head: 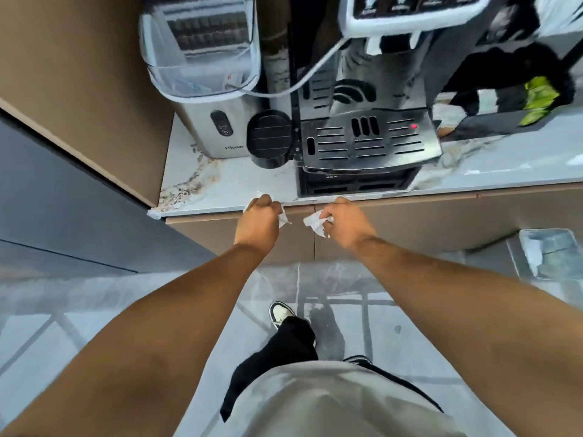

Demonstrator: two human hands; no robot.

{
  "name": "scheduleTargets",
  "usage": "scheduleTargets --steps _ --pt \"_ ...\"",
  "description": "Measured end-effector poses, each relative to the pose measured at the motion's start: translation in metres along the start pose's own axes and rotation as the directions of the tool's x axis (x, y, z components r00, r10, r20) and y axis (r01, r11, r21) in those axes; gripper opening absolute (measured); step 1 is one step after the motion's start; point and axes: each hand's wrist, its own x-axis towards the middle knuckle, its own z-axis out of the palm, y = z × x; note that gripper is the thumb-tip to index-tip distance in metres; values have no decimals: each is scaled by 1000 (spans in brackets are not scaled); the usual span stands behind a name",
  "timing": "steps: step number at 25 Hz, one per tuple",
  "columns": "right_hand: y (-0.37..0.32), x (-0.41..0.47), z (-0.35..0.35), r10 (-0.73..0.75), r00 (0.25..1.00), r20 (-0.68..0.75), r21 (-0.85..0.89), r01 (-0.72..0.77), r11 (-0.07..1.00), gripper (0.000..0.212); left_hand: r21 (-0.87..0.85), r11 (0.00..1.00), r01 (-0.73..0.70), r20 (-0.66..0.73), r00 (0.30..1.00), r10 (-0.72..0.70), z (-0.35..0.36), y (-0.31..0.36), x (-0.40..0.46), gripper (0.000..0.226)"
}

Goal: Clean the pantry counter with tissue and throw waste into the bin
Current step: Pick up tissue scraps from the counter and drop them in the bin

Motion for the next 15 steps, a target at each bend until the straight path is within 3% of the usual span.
scheduleTargets --steps 8,15 --pt "119 -102 -61 233 961 -151 40 -229 972 20 17 961 -275 50 961 274 37 152 -3 31" --pt "217 -195 -110 431 858 -280 158 -401 902 20 -12 837 -548 42 836 548 61 290 5 27"
